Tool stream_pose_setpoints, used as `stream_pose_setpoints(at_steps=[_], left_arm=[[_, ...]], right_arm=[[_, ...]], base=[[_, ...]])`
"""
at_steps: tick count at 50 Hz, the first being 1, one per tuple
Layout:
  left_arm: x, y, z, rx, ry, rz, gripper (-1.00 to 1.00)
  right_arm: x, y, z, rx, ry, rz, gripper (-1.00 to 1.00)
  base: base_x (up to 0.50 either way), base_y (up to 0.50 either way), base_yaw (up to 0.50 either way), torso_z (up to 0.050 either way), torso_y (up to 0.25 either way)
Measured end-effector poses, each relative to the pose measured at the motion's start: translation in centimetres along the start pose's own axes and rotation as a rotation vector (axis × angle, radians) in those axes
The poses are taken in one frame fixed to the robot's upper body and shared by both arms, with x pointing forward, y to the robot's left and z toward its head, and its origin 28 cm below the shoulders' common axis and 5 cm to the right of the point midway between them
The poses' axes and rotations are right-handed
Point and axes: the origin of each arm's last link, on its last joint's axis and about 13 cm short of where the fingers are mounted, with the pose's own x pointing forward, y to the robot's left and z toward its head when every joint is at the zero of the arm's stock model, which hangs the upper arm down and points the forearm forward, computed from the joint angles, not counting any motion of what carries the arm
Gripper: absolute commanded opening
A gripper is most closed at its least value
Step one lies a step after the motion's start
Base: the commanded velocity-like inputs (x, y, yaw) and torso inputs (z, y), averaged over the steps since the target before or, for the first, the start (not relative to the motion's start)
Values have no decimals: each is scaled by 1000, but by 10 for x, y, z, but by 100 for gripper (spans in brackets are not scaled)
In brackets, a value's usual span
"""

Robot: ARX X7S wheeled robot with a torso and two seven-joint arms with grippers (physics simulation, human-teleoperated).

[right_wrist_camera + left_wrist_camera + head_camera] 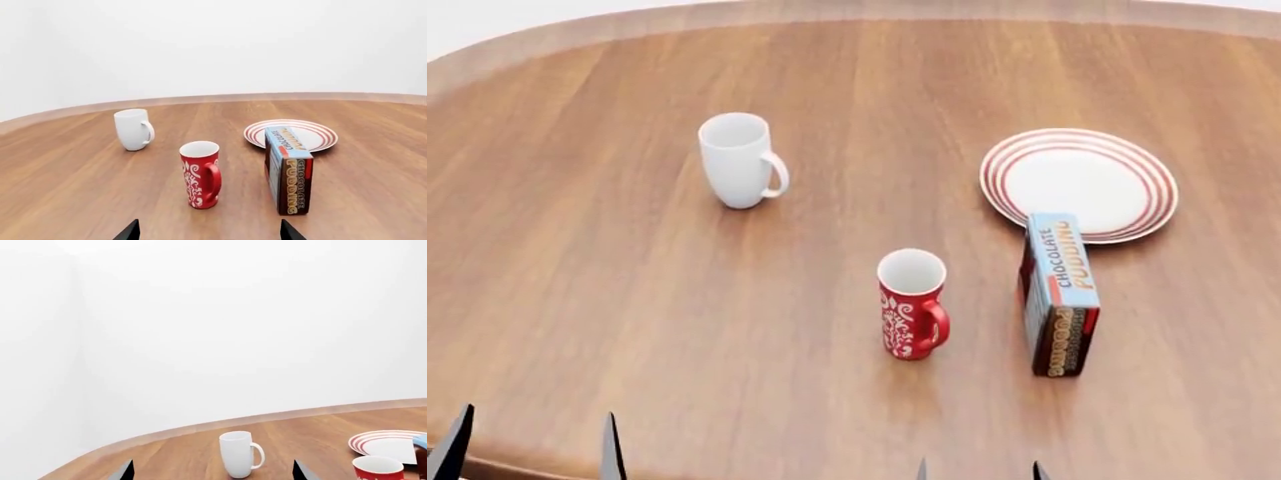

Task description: Pick up the red mug and put it on the plate

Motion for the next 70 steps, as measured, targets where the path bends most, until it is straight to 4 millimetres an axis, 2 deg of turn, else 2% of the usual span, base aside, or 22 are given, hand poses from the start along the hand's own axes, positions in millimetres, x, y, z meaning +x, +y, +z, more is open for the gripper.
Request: stream_pose_setpoints(at_steps=[70], left_arm=[[0, 0, 0, -5, 0, -10, 100]], right_arm=[[0, 0, 1, 14, -12, -1, 100]], base=[[182, 0, 0, 0, 0]])
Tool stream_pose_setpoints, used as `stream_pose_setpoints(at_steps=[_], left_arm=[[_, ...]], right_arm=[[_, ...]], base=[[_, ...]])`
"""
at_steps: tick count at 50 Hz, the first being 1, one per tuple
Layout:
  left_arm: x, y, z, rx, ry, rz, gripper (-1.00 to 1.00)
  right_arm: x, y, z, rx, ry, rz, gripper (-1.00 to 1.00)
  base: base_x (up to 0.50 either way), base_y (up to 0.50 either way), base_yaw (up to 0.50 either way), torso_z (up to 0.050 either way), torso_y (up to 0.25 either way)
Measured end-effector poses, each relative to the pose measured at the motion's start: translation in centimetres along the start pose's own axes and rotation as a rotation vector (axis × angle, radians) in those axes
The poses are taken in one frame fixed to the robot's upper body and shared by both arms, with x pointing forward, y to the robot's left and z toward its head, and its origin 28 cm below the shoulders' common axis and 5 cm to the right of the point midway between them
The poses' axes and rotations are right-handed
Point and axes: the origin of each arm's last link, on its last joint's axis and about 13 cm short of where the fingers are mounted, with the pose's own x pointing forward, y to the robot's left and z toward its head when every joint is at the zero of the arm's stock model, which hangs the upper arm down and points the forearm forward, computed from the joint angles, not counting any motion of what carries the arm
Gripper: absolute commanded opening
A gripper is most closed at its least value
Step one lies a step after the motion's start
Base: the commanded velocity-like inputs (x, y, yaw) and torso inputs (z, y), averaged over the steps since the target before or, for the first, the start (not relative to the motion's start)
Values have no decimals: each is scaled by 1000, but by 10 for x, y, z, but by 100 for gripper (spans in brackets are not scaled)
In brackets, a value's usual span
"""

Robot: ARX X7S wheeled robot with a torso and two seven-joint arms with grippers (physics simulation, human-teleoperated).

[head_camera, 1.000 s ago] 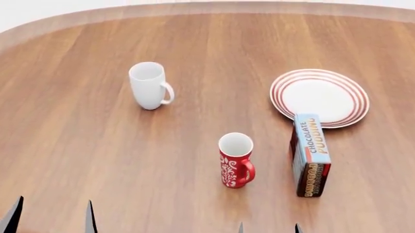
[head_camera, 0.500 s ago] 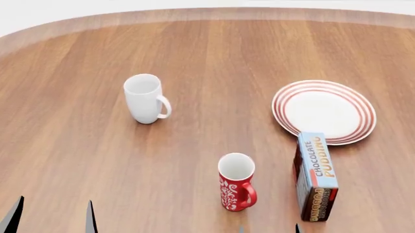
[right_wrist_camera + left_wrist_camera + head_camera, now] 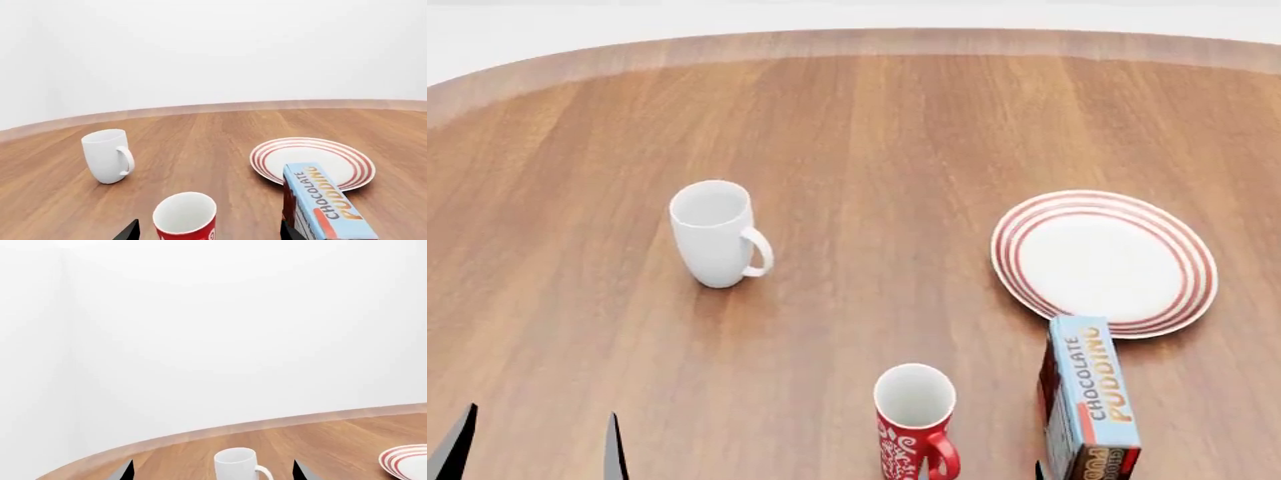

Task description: Pick up the red mug and put it on the plate

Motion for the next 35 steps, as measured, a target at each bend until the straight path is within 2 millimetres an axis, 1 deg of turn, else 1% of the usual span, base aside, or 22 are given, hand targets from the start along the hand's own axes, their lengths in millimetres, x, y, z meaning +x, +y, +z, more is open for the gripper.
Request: stream_pose_setpoints(at_steps=[35], left_arm=[[0, 0, 0, 1, 0, -3, 100]], right_arm=[[0, 0, 0, -1, 1, -2, 100]], base=[[194, 0, 0, 0, 0]])
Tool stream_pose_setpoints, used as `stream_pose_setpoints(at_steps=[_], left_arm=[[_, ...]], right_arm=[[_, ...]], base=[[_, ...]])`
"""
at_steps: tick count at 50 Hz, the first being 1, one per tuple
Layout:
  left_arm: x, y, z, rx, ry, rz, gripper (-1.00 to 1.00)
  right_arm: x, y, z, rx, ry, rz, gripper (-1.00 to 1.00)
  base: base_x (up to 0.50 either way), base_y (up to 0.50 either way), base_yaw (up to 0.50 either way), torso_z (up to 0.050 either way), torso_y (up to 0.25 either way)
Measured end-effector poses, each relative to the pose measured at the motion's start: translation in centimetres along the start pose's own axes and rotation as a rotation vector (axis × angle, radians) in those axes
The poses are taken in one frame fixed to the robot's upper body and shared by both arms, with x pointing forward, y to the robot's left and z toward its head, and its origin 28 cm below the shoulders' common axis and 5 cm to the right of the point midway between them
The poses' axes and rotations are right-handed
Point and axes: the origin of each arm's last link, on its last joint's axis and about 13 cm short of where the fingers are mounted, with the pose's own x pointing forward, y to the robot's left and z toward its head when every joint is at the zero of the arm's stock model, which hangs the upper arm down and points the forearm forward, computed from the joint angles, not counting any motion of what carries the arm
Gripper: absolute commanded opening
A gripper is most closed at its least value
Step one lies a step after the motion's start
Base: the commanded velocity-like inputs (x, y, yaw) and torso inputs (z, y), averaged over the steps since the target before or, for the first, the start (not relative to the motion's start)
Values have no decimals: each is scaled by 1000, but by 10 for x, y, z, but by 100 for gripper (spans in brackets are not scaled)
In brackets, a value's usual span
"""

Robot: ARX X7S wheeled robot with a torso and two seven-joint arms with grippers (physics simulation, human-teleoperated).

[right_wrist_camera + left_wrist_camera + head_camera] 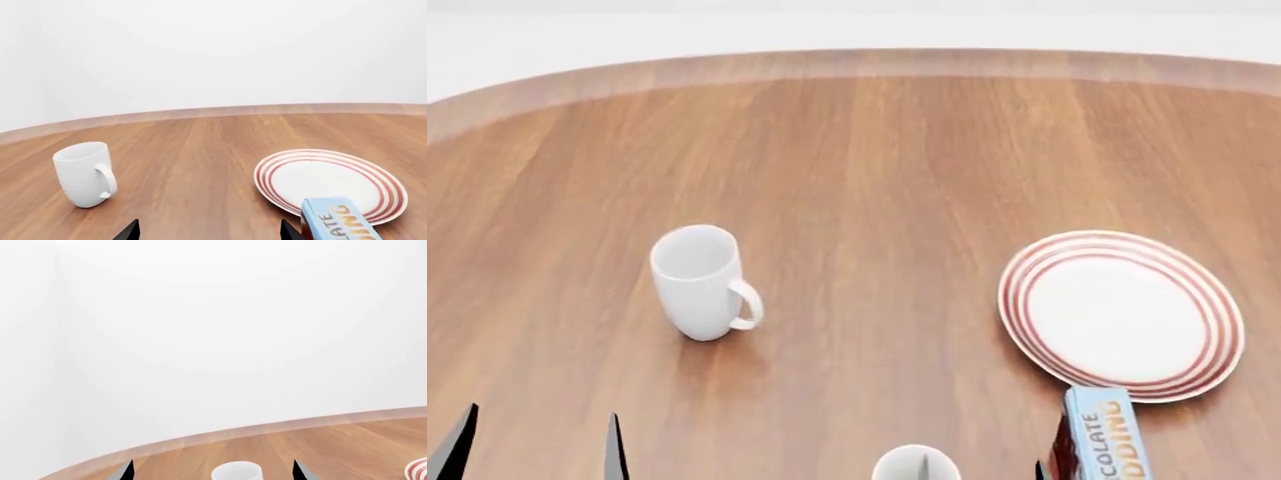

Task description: Pick up the red mug and put it on the plate

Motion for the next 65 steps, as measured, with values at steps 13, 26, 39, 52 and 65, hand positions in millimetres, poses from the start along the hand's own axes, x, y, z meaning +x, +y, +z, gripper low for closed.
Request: stream_pose_setpoints(at_steps=[13, 26, 39, 52, 65], left_arm=[[0, 0, 0, 1, -1, 0, 100], [0, 0, 0, 1, -3, 1, 100], [0, 0, 0, 2, -4, 1, 100], [0, 0, 0, 3, -4, 0, 100], [0, 0, 0, 3, -5, 0, 100]], right_arm=[[0, 0, 0, 1, -1, -1, 100], [0, 0, 0, 0, 2, 2, 100], [0, 0, 0, 1, 3, 3, 100], [-1, 0, 0, 4, 0, 4, 100], [0, 0, 0, 7, -4, 4, 100]], base=[[194, 0, 0, 0, 0], [144, 0, 0, 0, 0], [13, 0, 0, 0, 0], [74, 0, 0, 0, 0], [218, 0, 0, 0, 0]])
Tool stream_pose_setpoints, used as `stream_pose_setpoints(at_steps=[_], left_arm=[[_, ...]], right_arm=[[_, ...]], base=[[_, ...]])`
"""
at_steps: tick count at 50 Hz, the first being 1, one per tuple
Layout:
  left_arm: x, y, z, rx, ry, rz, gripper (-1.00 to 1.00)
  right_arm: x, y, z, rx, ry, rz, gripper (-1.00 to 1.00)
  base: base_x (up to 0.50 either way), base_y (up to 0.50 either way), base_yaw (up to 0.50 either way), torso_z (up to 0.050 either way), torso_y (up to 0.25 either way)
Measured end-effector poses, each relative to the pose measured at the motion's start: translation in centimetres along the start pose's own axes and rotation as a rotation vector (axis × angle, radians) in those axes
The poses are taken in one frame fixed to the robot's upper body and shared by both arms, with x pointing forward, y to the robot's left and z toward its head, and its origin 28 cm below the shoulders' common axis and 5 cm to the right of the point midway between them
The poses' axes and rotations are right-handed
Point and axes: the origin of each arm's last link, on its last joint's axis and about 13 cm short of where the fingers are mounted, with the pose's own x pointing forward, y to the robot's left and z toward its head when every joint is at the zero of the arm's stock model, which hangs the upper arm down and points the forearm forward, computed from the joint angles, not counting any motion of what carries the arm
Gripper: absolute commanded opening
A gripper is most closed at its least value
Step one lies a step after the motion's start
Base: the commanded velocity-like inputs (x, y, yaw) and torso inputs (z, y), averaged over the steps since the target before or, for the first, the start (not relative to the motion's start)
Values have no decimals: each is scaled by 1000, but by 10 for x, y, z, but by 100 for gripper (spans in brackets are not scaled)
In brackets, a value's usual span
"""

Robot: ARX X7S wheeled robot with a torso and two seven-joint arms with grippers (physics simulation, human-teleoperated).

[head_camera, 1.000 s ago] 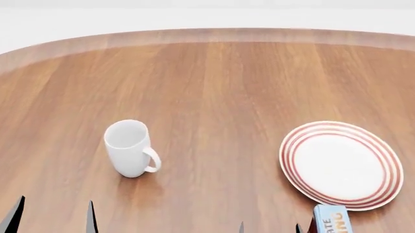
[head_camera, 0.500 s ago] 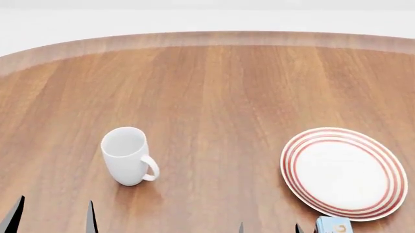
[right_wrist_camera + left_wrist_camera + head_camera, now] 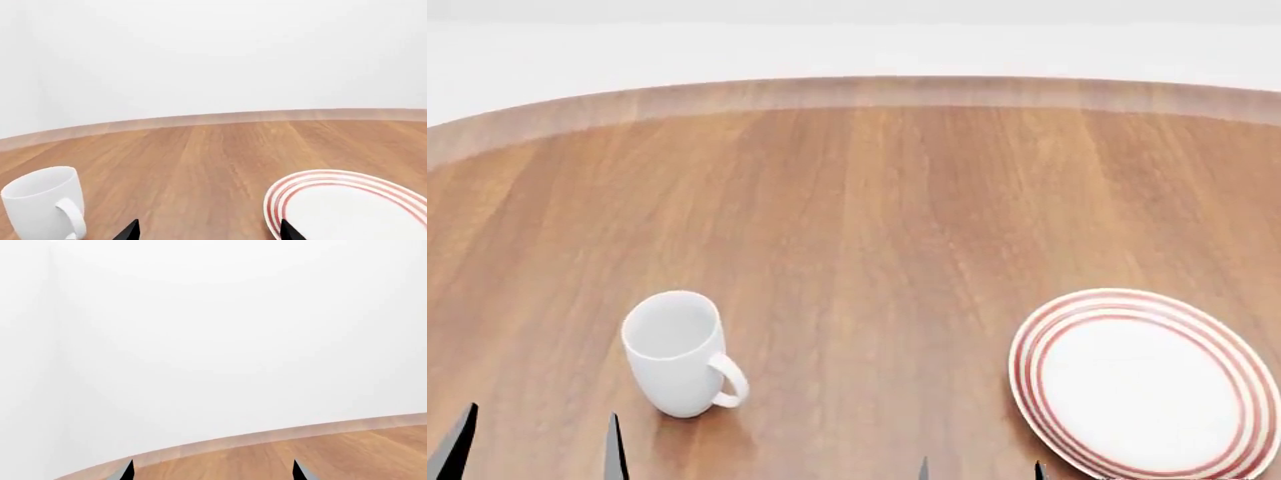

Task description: Pick up the red mug and put it on the plate

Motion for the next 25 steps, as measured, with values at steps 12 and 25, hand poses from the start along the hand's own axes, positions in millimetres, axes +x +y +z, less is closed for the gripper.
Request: stream_pose_setpoints(at_steps=[12, 25], left_arm=[[0, 0, 0, 1, -1, 1, 100], [0, 0, 0, 0, 1, -1, 100]], right_arm=[[0, 0, 0, -3, 3, 1, 100], [-2, 1, 1, -23, 1, 6, 100]], base=[[111, 0, 0, 0, 1], [0, 0, 0, 0, 0]])
